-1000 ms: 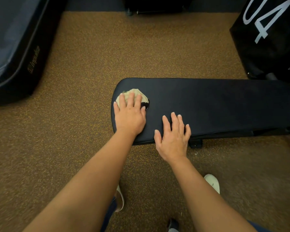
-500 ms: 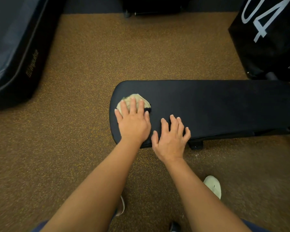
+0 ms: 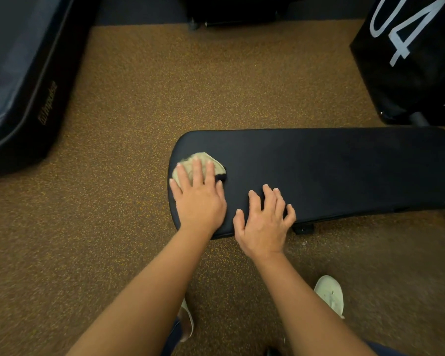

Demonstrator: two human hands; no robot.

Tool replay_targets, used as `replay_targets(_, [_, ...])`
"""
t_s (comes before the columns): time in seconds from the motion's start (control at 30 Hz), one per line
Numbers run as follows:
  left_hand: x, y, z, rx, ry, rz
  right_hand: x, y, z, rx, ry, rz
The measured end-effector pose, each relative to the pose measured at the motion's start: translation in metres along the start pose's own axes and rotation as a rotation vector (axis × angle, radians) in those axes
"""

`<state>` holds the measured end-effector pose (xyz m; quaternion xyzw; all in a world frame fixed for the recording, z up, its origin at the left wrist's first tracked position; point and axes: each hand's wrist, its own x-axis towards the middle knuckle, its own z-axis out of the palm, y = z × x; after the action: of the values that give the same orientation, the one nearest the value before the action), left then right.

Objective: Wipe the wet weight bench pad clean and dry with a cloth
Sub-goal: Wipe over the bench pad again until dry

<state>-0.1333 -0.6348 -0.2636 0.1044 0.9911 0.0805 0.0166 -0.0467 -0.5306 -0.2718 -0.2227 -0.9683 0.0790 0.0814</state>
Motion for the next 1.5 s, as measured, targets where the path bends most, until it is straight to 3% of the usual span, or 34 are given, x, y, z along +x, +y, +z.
replay_targets(0.13, [0.006,-0.011,-0.001,0.029,-0.021,0.079,0.000,-0.002,0.001,0.006,0.028,0.019])
replay_targets(0.4, [0.037,-0.004,-0.005,-0.042,-0.030,-0.131,0.000,-0.002,0.001,0.003,0.018,0.015])
replay_targets(0.57, [0.017,0.000,-0.002,0.042,-0.040,-0.081,0.001,-0.003,0.002,0.006,0.031,0.018])
replay_targets(0.9, [0.074,-0.029,-0.016,-0.138,-0.059,-0.254,0.001,-0.002,0.003,-0.013,0.027,0.011])
replay_targets(1.03, [0.039,-0.007,-0.013,-0.039,-0.051,-0.315,0.001,-0.004,0.003,-0.008,0.035,0.028])
replay_targets(1.17, [0.043,-0.008,-0.016,0.012,-0.146,-0.340,0.001,-0.003,0.003,-0.007,0.039,0.026])
replay_targets(1.37, [0.080,-0.038,-0.016,-0.098,-0.150,-0.186,0.002,-0.002,0.002,-0.003,0.023,0.017])
replay_targets(1.5, [0.055,-0.031,-0.008,-0.168,-0.052,-0.219,0.002,-0.002,0.003,0.002,0.008,0.018])
